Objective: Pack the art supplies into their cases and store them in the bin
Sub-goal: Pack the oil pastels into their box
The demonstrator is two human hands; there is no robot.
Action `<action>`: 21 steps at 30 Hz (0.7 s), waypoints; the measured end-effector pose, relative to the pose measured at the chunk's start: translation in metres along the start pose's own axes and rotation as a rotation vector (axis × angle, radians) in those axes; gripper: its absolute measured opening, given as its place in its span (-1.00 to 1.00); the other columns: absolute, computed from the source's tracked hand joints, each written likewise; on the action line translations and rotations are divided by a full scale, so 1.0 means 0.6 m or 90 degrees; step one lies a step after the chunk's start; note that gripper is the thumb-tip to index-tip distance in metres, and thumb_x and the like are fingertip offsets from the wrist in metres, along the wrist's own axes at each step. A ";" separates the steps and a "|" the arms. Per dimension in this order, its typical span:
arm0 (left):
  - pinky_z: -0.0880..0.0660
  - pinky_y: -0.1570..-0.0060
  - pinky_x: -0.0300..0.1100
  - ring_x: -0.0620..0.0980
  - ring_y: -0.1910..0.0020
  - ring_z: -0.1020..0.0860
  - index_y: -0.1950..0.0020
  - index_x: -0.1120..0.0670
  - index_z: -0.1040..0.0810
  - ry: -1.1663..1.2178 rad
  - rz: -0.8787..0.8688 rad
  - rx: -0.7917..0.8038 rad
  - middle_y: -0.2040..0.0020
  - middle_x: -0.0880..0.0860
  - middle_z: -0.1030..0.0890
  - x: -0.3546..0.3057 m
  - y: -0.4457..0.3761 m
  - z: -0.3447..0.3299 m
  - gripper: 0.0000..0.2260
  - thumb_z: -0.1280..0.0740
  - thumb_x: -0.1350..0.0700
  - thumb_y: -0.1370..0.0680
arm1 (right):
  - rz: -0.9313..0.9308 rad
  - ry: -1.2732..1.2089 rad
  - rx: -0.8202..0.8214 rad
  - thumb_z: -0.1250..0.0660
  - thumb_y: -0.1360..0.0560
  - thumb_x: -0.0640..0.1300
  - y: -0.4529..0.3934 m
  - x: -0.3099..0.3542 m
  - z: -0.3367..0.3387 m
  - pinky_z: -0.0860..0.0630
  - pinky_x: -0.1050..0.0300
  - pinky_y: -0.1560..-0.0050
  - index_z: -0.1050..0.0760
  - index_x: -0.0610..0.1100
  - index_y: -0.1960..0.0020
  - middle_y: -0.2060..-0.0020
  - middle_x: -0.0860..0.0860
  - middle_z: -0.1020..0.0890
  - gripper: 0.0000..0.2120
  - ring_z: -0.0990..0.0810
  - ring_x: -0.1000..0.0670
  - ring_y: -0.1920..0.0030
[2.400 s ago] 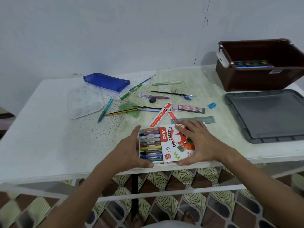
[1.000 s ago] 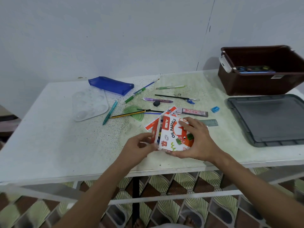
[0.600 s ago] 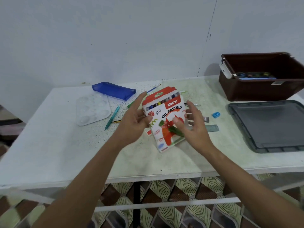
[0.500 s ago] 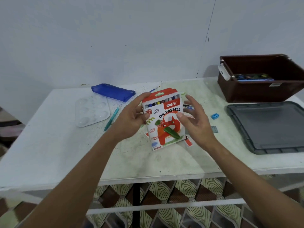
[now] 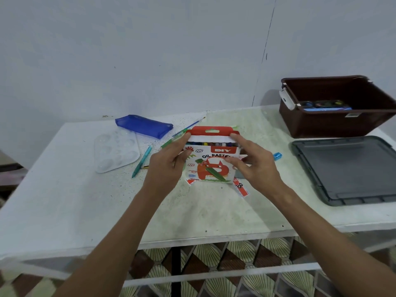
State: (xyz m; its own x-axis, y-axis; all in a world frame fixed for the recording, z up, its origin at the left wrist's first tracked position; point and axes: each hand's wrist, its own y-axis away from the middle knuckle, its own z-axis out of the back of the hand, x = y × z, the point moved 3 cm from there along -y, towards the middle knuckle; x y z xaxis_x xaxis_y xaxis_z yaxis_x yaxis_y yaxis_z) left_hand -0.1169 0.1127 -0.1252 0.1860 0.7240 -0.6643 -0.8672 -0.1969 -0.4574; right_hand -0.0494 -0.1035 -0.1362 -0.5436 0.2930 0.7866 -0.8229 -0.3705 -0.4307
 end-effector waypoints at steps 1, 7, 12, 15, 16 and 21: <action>-0.53 0.19 -0.37 -0.13 0.07 -0.57 -0.43 -0.03 -0.37 -0.019 -0.015 0.004 -0.20 0.07 -0.60 0.004 0.000 -0.002 -0.60 -0.27 0.13 -0.60 | -0.003 0.004 0.002 -0.37 -0.48 -0.09 -0.001 -0.003 -0.002 -0.49 0.49 0.05 -0.33 0.11 -0.35 -0.14 0.19 -0.51 -0.52 -0.49 0.44 -0.05; -0.58 0.10 -0.19 0.08 -0.13 -0.61 -0.37 0.05 -0.49 -0.076 -0.036 0.015 -0.28 0.09 -0.56 0.007 -0.017 -0.007 -0.66 -0.26 0.07 -0.59 | -0.003 0.067 0.019 -0.32 -0.52 -0.06 -0.015 -0.012 -0.014 -0.46 0.53 0.05 -0.42 -0.01 -0.33 -0.21 0.01 -0.56 -0.62 -0.50 0.21 -0.07; -0.52 0.19 -0.39 -0.14 -0.06 -0.57 -0.43 -0.10 -0.38 0.010 0.083 0.063 -0.29 -0.07 -0.53 0.009 -0.025 -0.008 -0.58 -0.32 0.04 -0.56 | -0.022 0.022 0.033 -0.29 -0.50 0.00 -0.010 -0.010 -0.014 -0.51 0.48 0.06 -0.25 0.21 -0.35 -0.19 0.21 -0.47 -0.54 -0.48 0.45 -0.03; -0.59 0.25 -0.31 -0.20 0.03 -0.63 -0.48 -0.17 -0.22 0.210 0.182 0.093 -0.19 -0.16 -0.56 0.018 -0.024 -0.010 -0.41 -0.39 0.05 -0.52 | -0.071 -0.024 -0.005 -0.37 -0.50 -0.03 -0.005 -0.016 -0.019 -0.50 0.48 0.20 -0.10 0.26 -0.40 -0.10 0.34 -0.46 -0.38 -0.53 0.43 0.02; -0.60 0.25 -0.26 -0.19 0.05 -0.65 -0.48 -0.16 -0.22 0.259 0.209 0.101 -0.17 -0.14 -0.58 0.023 -0.027 -0.010 -0.40 -0.41 0.07 -0.51 | -0.096 -0.053 -0.034 -0.40 -0.48 -0.03 -0.003 -0.021 -0.020 -0.51 0.45 0.21 -0.11 0.22 -0.41 -0.08 0.32 -0.49 -0.35 -0.57 0.38 0.02; -0.54 0.32 -0.37 -0.26 0.16 -0.66 -0.26 -0.04 -0.50 0.269 0.220 0.214 -0.10 -0.08 -0.64 0.028 -0.045 -0.021 -0.64 -0.43 0.17 -0.50 | -0.188 -0.130 -0.039 -0.43 -0.42 -0.03 0.003 -0.042 -0.024 -0.62 0.14 -0.01 -0.45 -0.03 -0.27 -0.04 0.14 -0.65 -0.55 -0.65 0.18 -0.01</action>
State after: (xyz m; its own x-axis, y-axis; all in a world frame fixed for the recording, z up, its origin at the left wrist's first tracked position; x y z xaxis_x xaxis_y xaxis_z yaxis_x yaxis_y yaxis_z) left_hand -0.0847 0.1220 -0.1313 -0.0241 0.3190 -0.9474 -0.9944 -0.1052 -0.0101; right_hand -0.0394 -0.0987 -0.1632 -0.2424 0.1943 0.9505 -0.9510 -0.2413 -0.1932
